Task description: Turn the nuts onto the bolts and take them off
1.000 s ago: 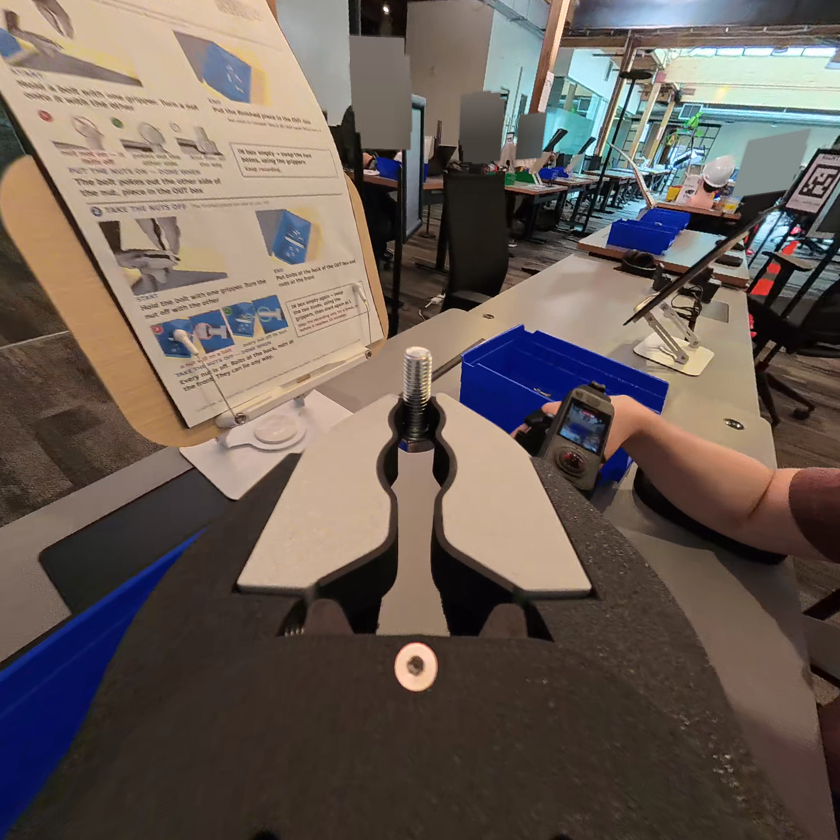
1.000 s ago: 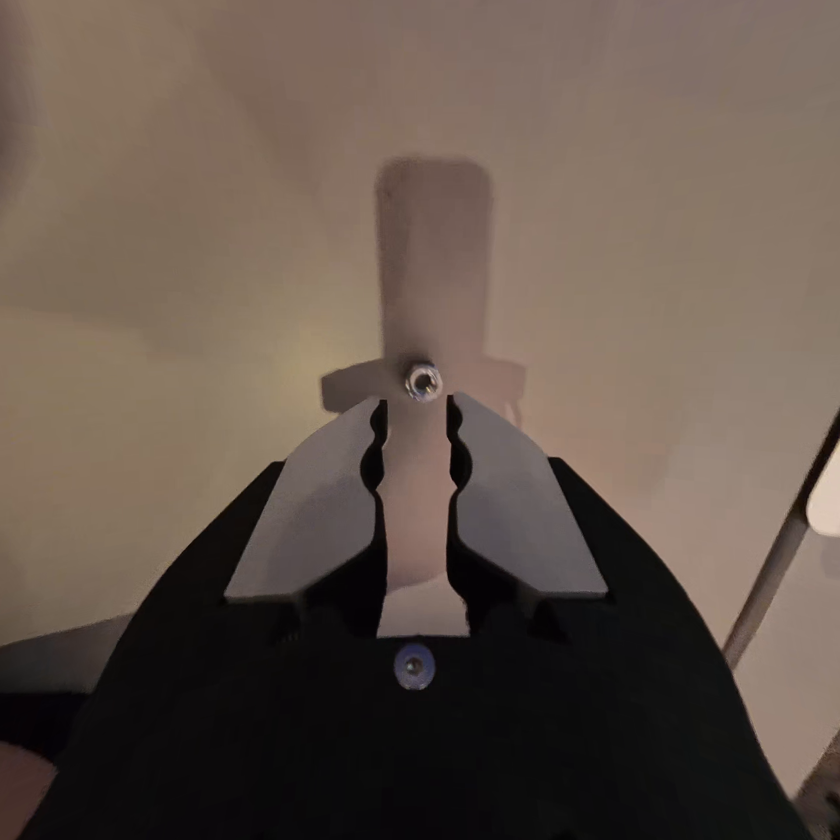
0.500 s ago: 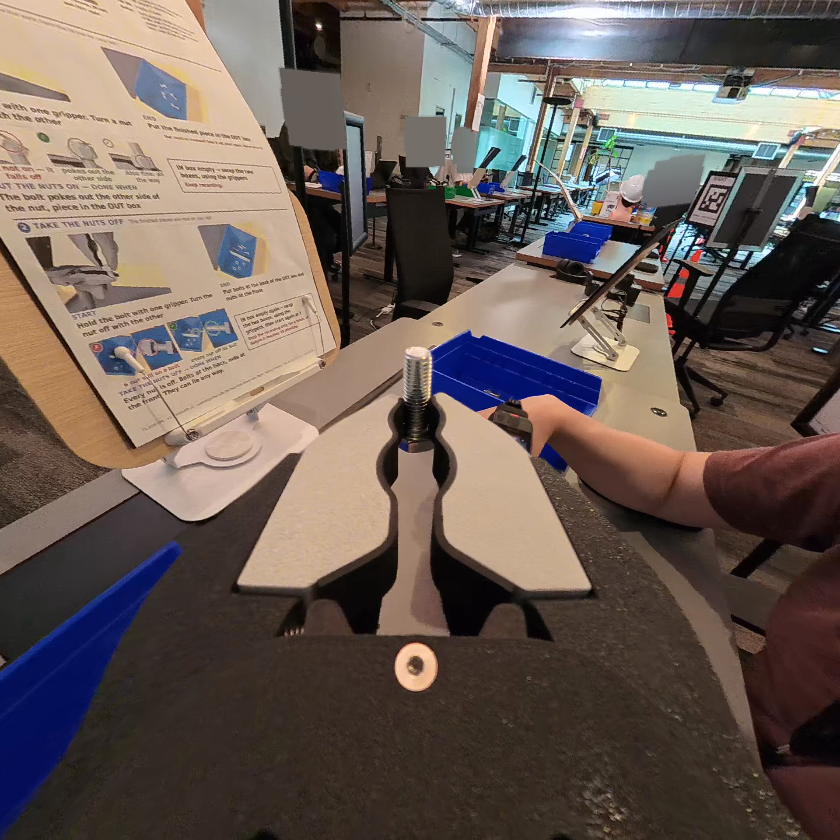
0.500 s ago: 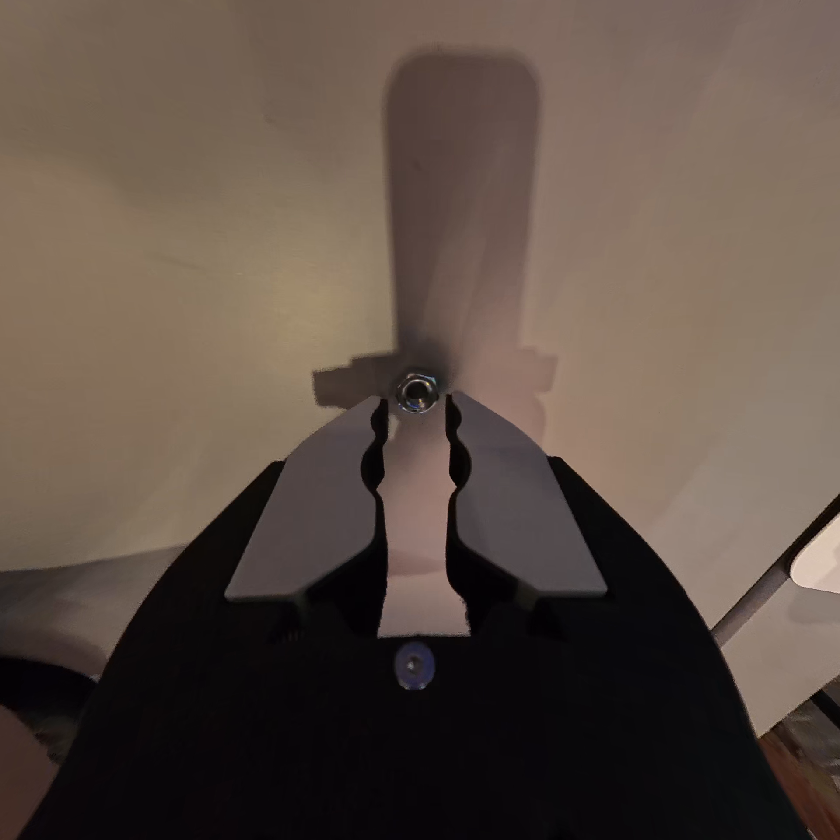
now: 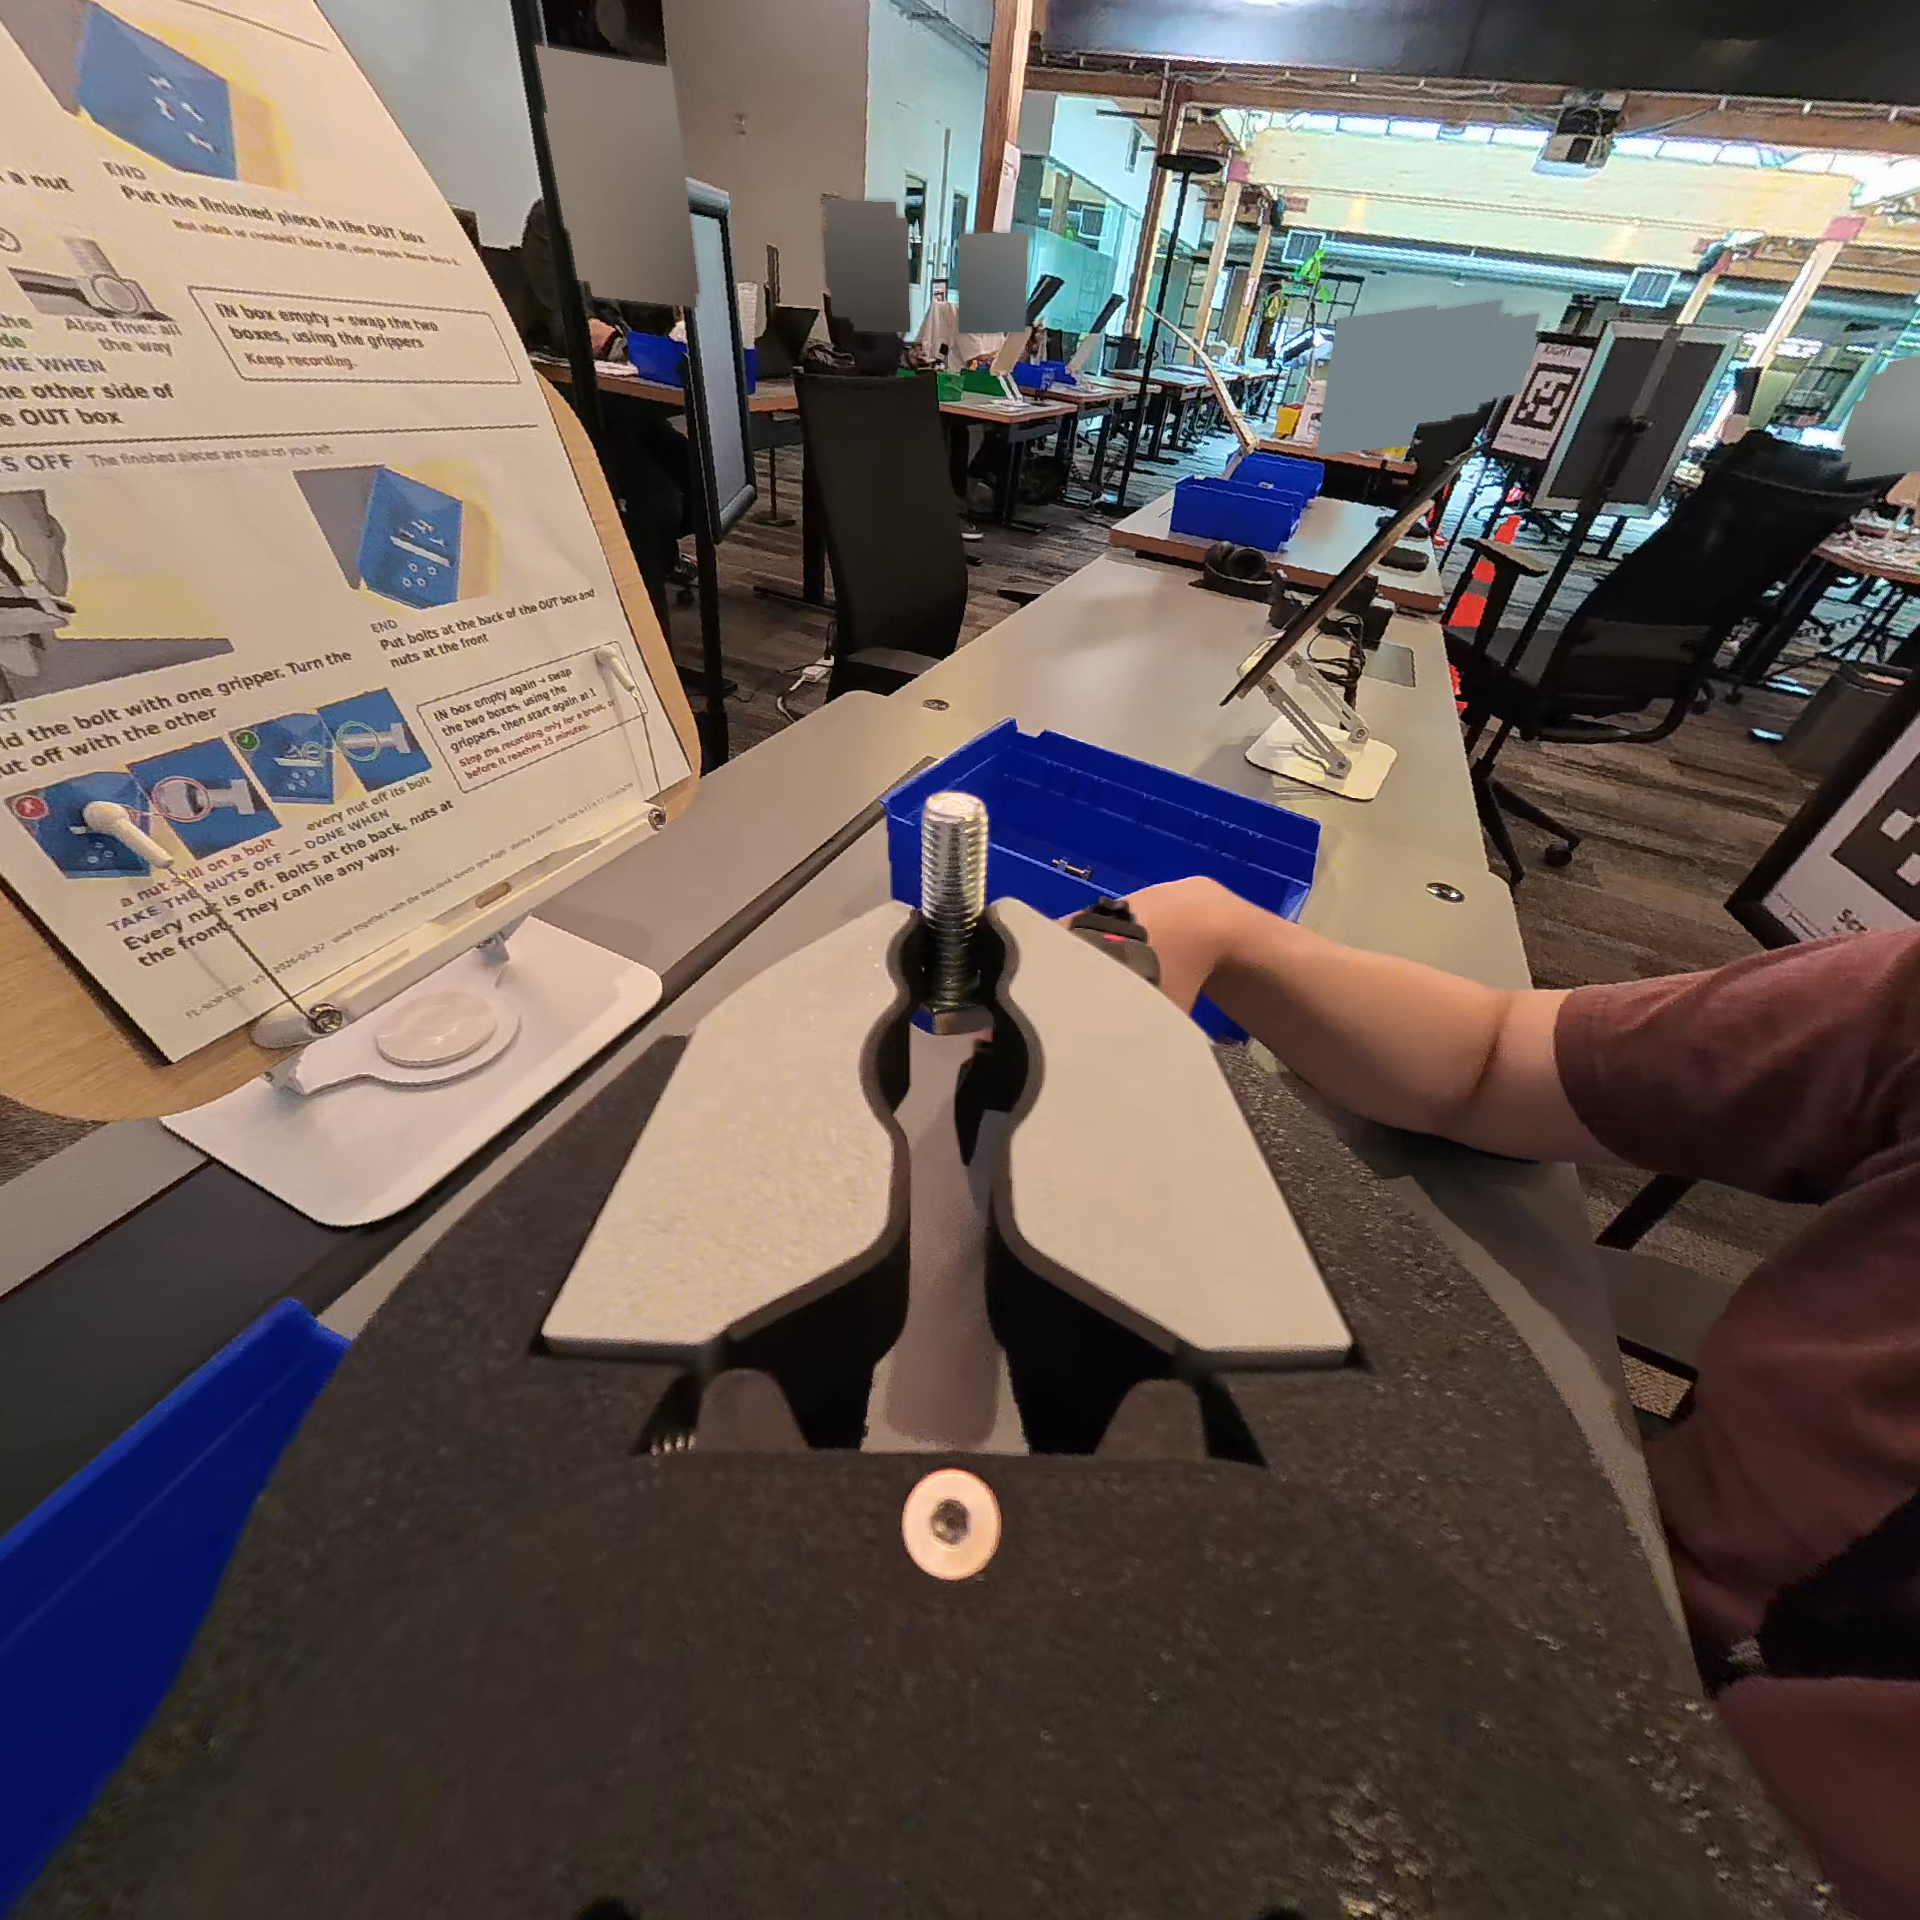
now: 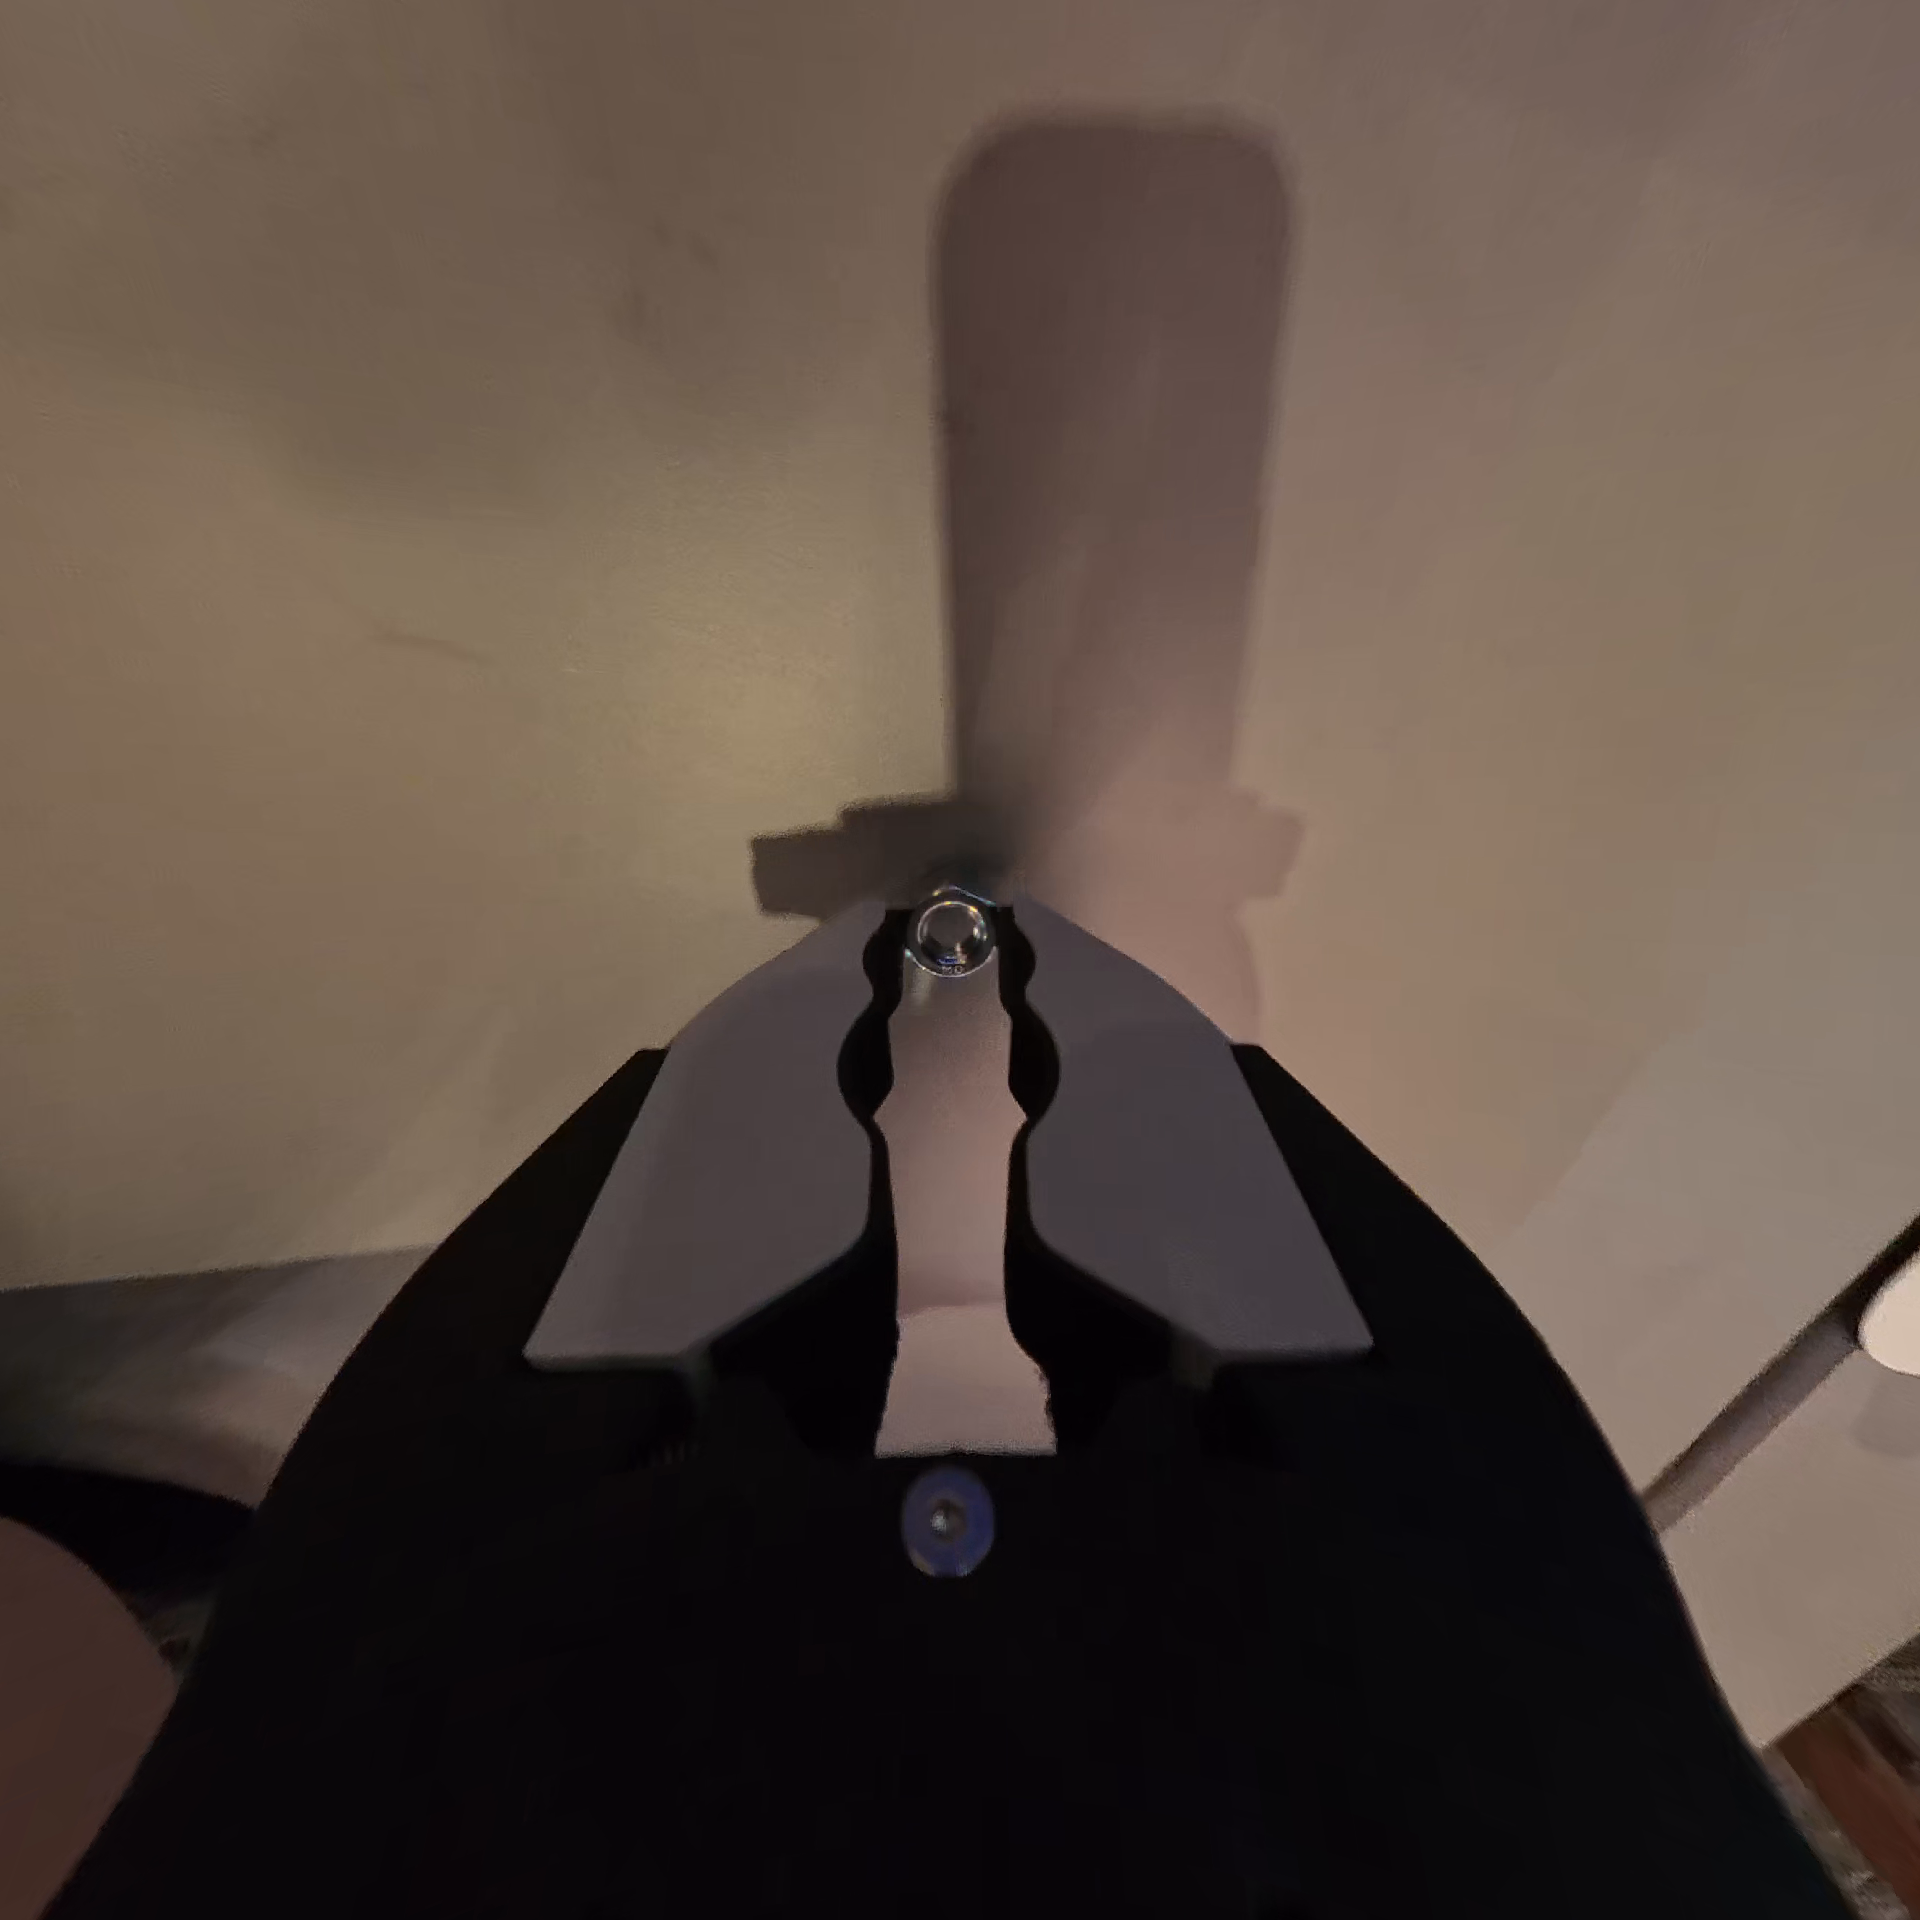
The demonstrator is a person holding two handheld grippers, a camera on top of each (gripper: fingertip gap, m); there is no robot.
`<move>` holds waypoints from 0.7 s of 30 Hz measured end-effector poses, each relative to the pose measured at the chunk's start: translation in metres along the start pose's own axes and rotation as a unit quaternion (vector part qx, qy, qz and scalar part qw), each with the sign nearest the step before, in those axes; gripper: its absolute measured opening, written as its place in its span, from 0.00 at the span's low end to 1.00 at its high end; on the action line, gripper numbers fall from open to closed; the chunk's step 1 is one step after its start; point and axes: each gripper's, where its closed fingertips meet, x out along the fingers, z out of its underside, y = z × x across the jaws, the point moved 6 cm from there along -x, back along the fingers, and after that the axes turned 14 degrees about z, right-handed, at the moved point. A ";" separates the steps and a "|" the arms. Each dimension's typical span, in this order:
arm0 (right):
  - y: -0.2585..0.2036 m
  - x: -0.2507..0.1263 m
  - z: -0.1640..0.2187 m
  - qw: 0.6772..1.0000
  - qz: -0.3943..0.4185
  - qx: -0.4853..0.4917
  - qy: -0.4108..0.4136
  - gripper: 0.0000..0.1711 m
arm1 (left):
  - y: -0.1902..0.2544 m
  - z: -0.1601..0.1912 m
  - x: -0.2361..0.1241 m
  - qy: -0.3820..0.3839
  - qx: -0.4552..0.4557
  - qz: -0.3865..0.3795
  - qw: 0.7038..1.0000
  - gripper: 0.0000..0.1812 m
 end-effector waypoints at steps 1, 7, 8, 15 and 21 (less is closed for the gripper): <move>0.000 -0.009 -0.001 1.000 0.009 -0.001 0.010 0.11 | -0.001 0.000 0.001 0.001 0.002 -0.005 1.000 0.05; 0.005 -0.136 -0.006 0.965 0.117 0.062 0.226 0.11 | -0.007 0.015 0.033 -0.044 -0.010 0.025 0.999 0.05; 0.007 -0.159 0.000 0.950 0.141 0.090 0.265 0.10 | -0.007 0.020 0.046 -0.060 -0.013 0.039 0.997 0.05; 0.009 -0.227 0.043 0.875 0.142 0.196 0.419 0.10 | 0.014 0.072 0.146 -0.193 0.011 0.133 0.972 0.05; -0.001 -0.192 0.043 0.931 0.143 0.125 0.310 0.11 | 0.025 0.104 0.175 -0.273 0.023 0.161 0.948 0.05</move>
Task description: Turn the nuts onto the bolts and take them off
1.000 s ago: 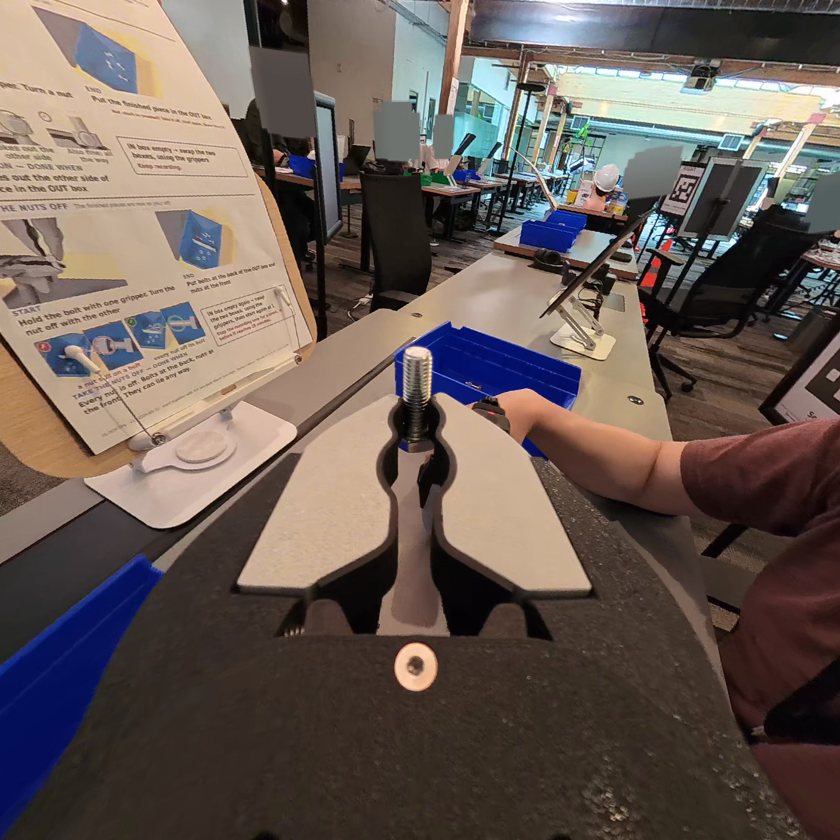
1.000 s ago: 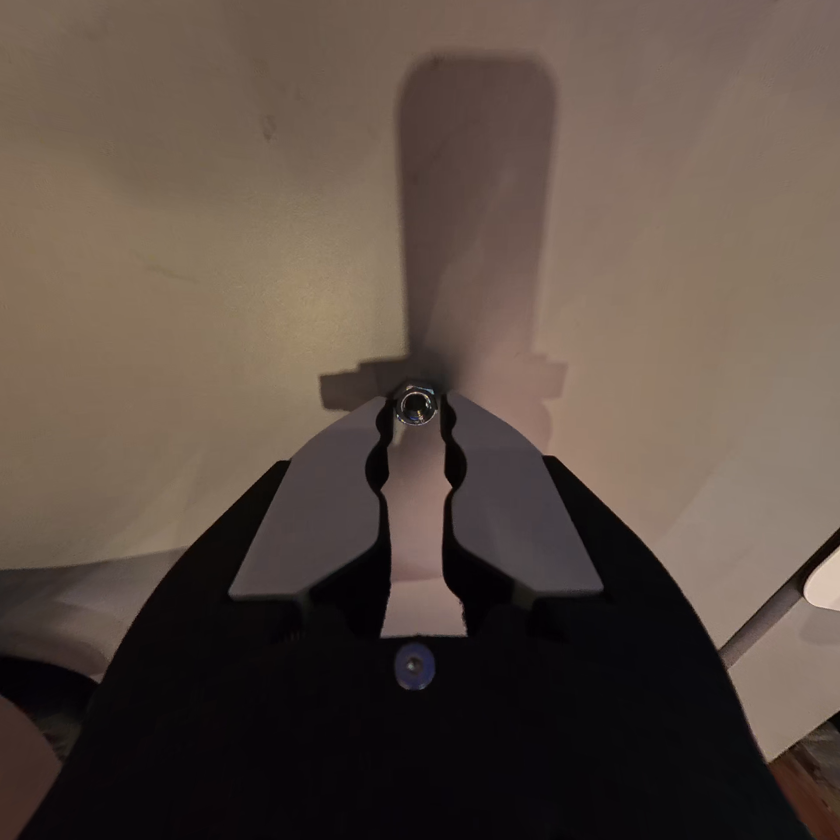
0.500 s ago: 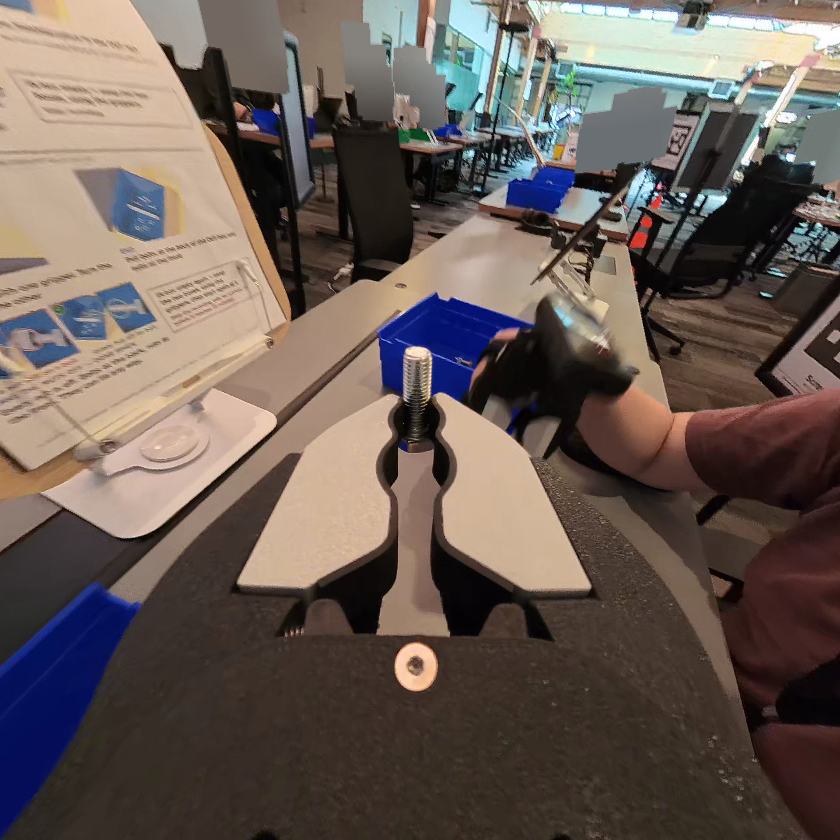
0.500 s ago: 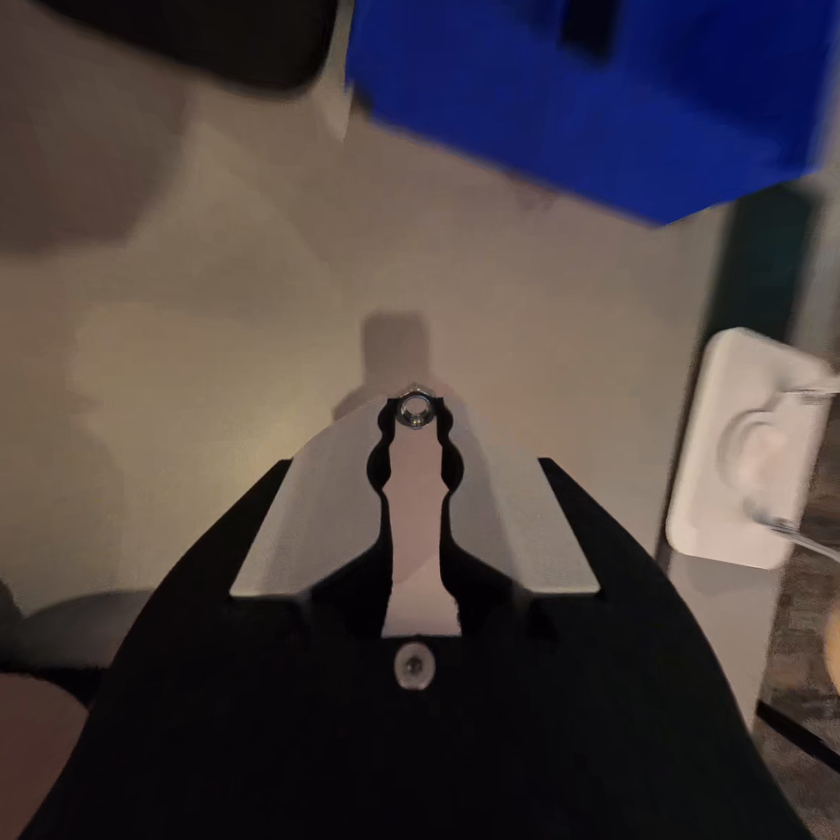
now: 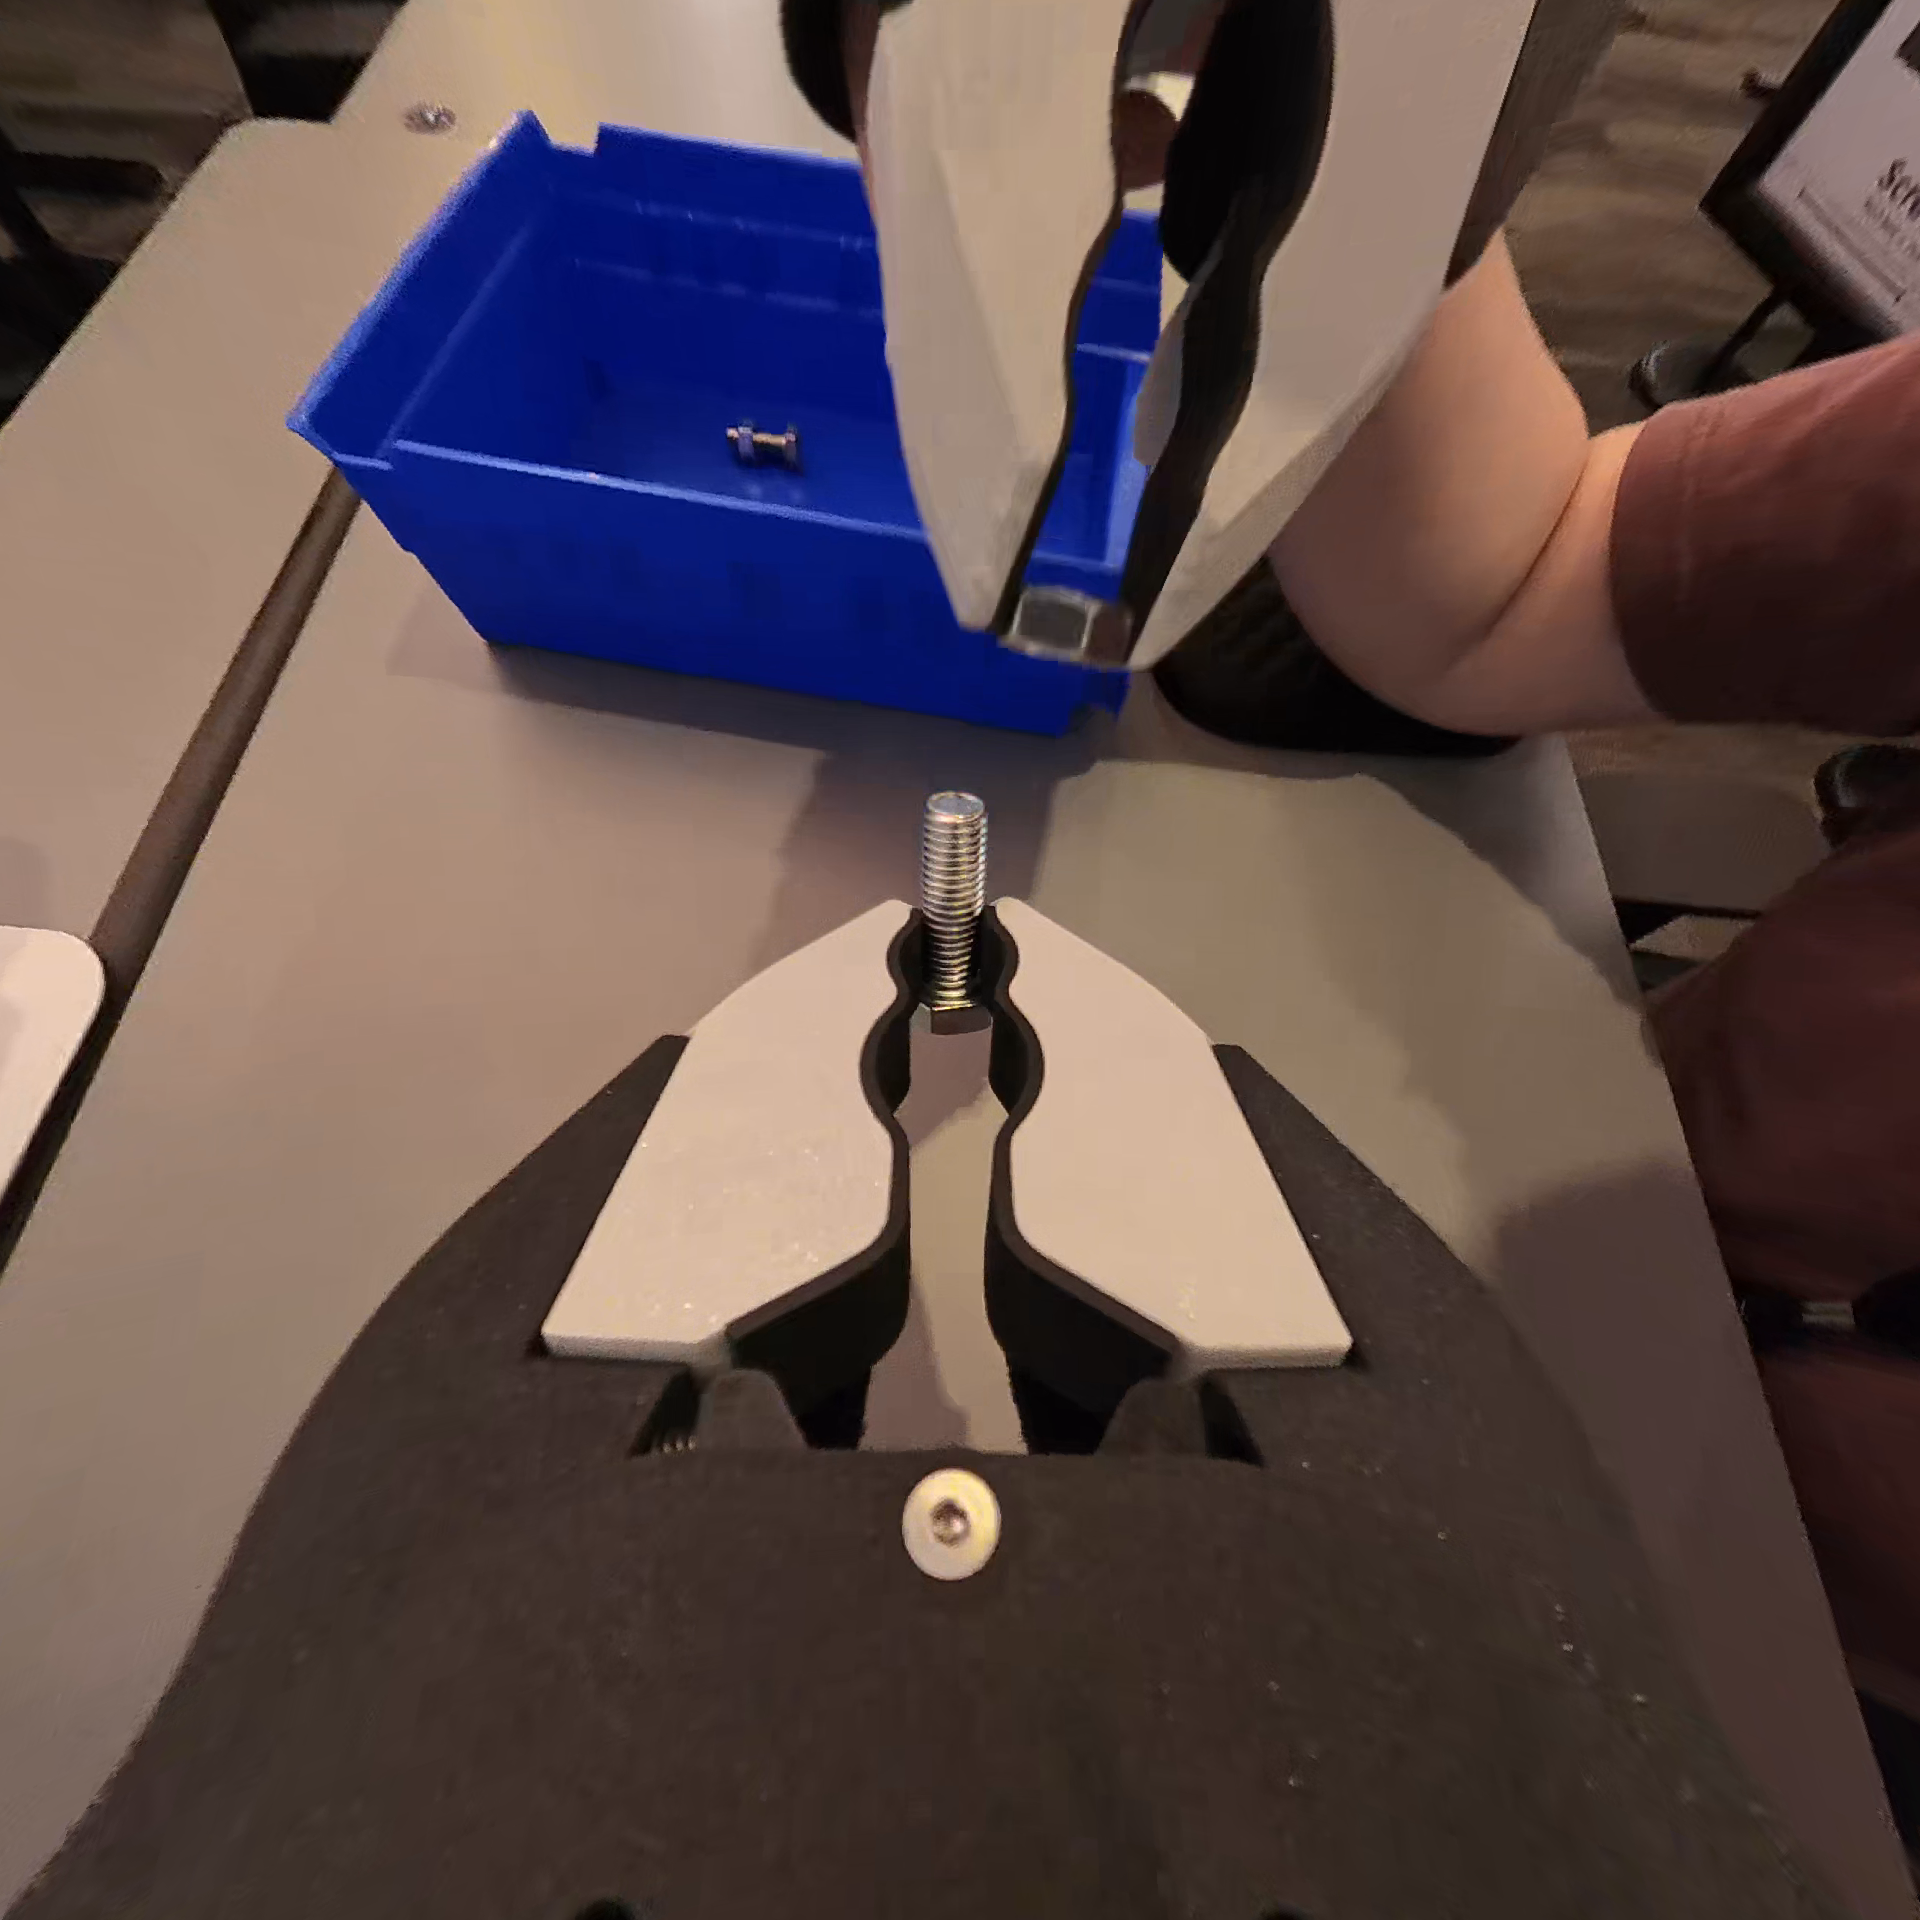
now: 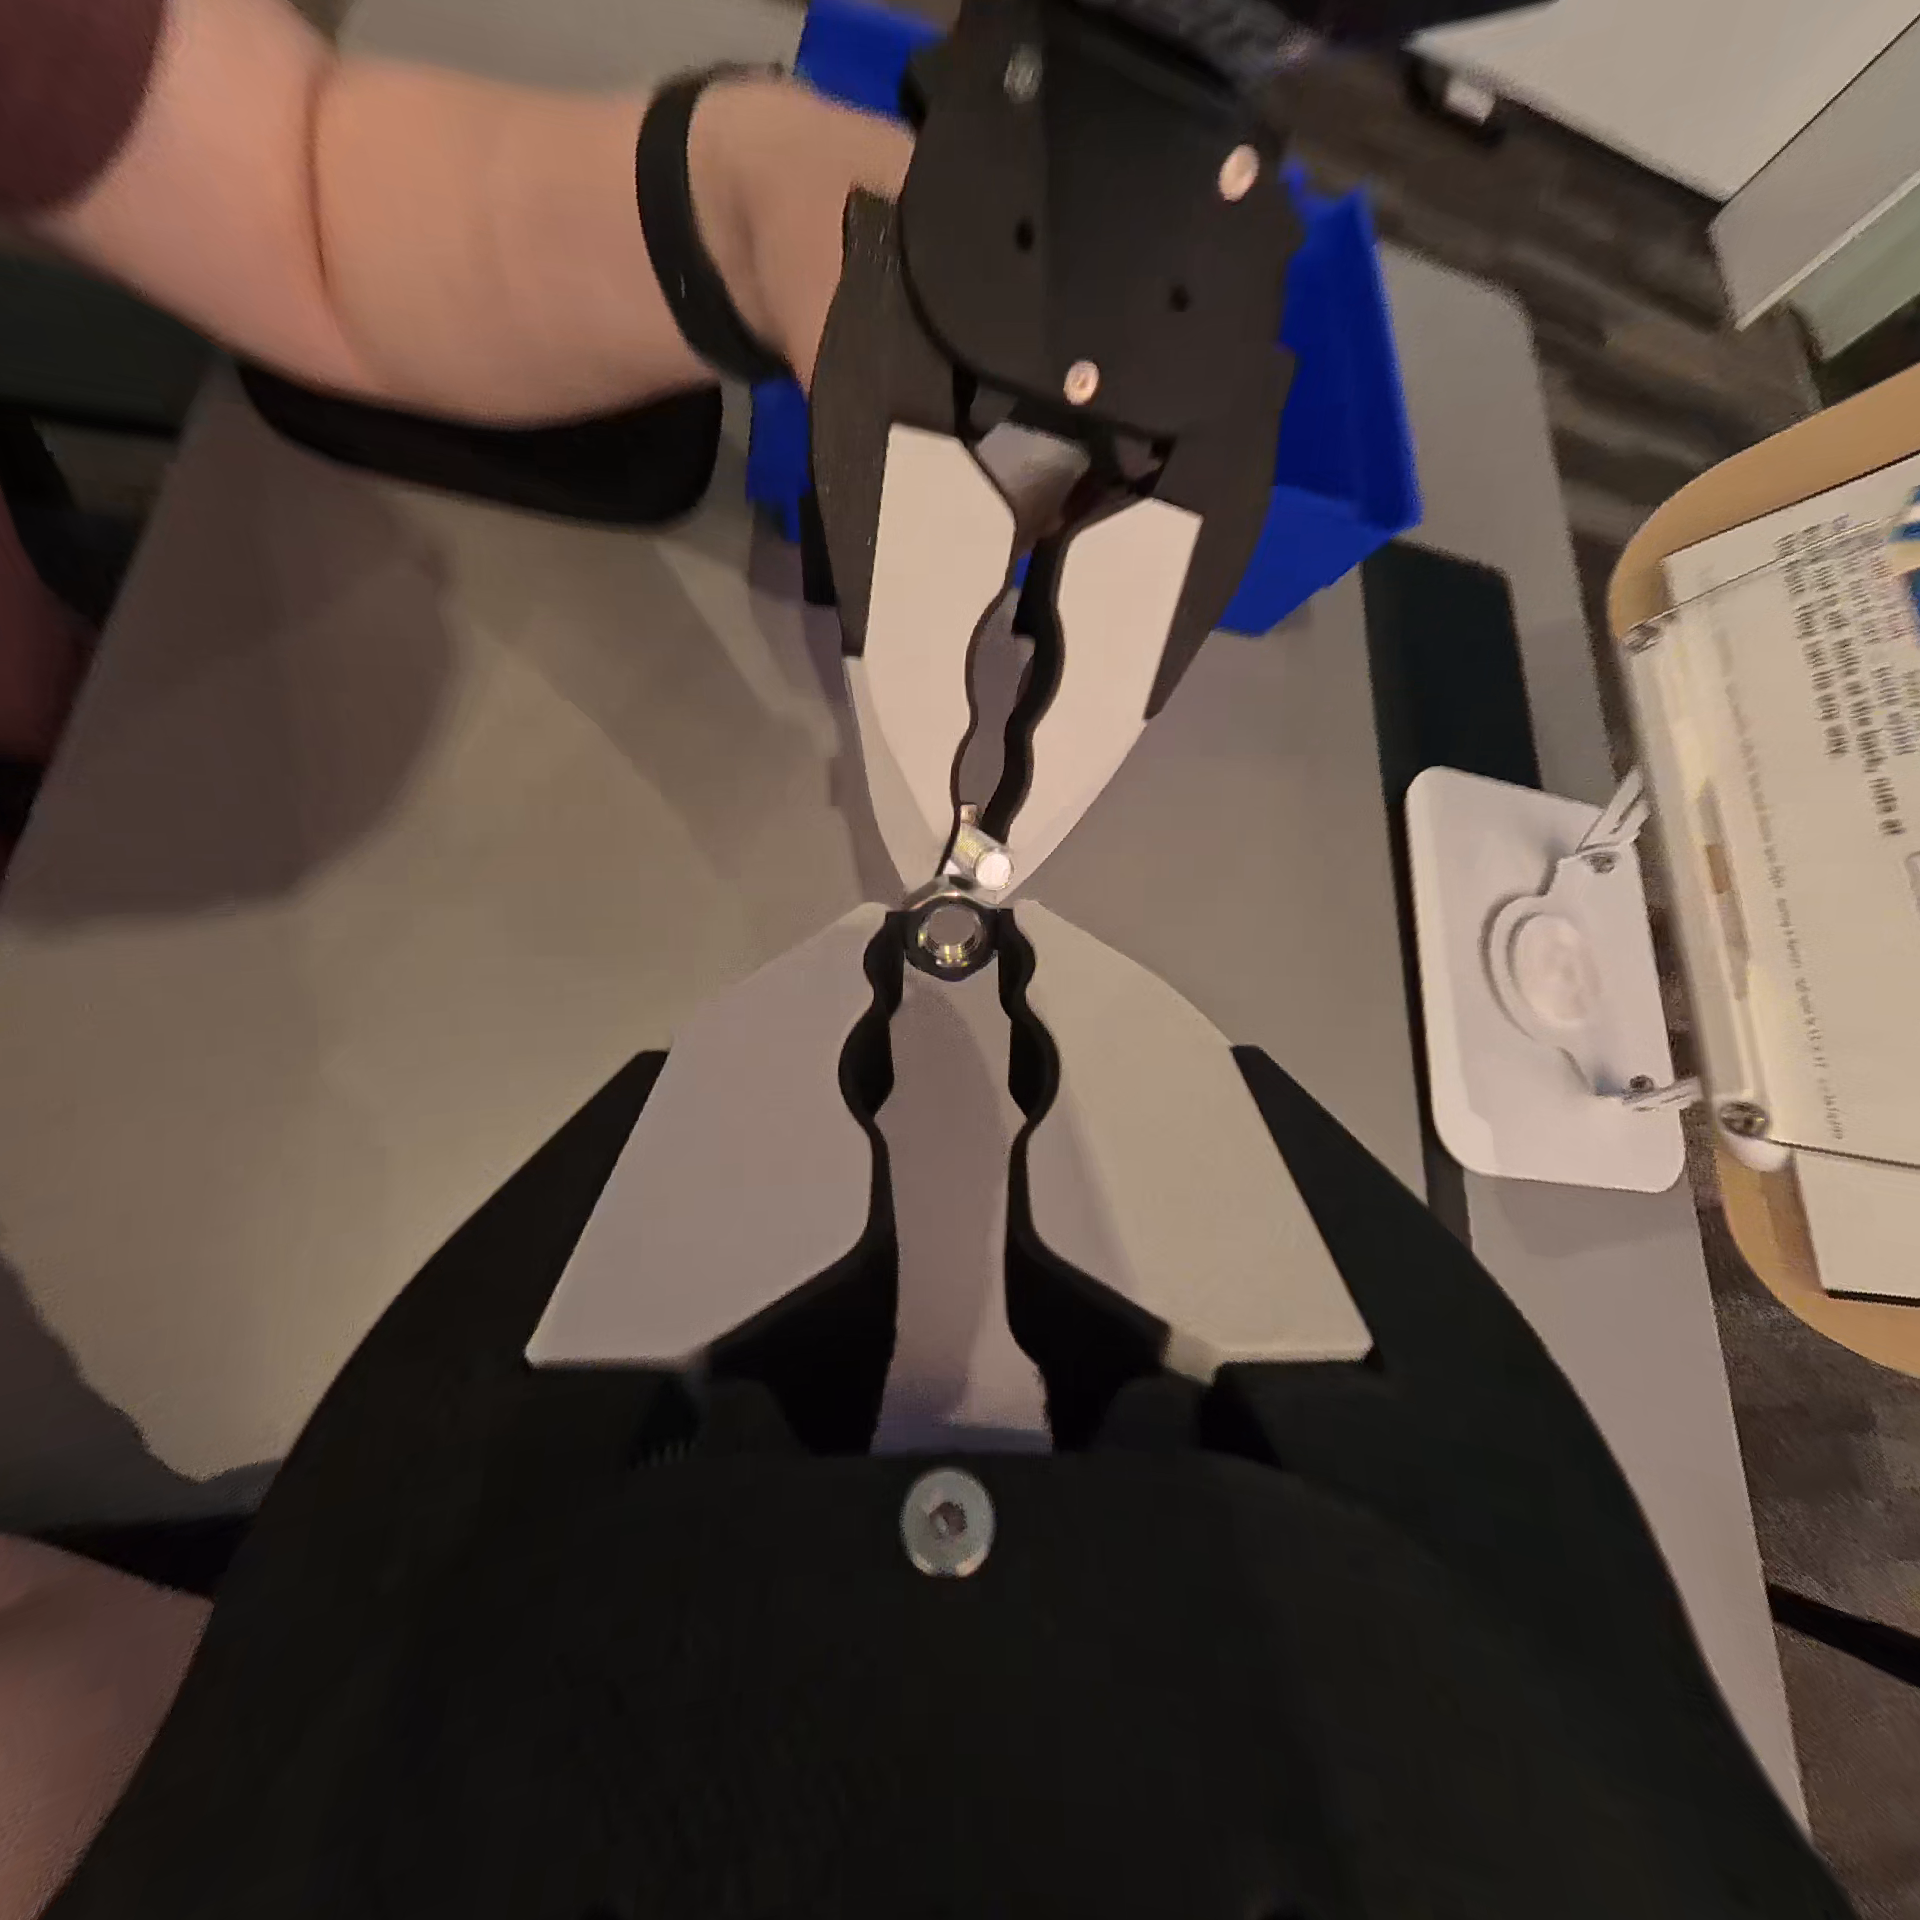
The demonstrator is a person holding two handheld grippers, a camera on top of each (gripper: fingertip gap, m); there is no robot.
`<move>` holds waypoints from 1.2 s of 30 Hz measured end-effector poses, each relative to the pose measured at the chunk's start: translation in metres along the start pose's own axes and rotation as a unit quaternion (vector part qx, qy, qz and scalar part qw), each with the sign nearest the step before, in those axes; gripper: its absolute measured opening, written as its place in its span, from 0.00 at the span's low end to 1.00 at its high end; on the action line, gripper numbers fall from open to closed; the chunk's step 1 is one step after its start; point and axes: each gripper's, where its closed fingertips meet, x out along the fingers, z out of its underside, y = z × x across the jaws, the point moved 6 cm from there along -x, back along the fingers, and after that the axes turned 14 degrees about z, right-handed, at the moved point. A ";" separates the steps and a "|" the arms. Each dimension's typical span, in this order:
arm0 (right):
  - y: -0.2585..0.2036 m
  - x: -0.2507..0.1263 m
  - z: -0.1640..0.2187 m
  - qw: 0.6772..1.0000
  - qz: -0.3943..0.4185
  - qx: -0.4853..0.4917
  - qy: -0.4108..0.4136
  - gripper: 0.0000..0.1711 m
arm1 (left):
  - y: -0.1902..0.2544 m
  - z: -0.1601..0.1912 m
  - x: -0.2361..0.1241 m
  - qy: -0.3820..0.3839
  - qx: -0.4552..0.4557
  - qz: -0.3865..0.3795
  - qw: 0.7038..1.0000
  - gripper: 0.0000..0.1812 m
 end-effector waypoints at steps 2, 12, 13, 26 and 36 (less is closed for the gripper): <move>-0.005 0.010 0.004 0.999 -0.009 -0.019 -0.024 0.11 | 0.001 0.004 0.004 -0.021 0.003 0.005 1.000 0.05; -0.025 0.026 0.008 0.993 -0.046 -0.097 -0.054 0.11 | 0.013 0.014 0.016 -0.093 0.035 0.032 0.995 0.05; -0.029 0.025 0.007 0.991 -0.054 -0.109 -0.048 0.11 | 0.016 0.014 0.017 -0.098 0.043 0.042 0.993 0.05; -0.031 0.017 -0.009 0.997 -0.051 -0.043 -0.043 0.10 | 0.028 0.009 0.011 -0.067 0.056 0.096 0.992 0.05; -0.005 0.027 -0.006 0.983 -0.031 0.162 -0.084 0.10 | 0.013 0.005 -0.002 -0.053 0.019 0.007 0.998 0.05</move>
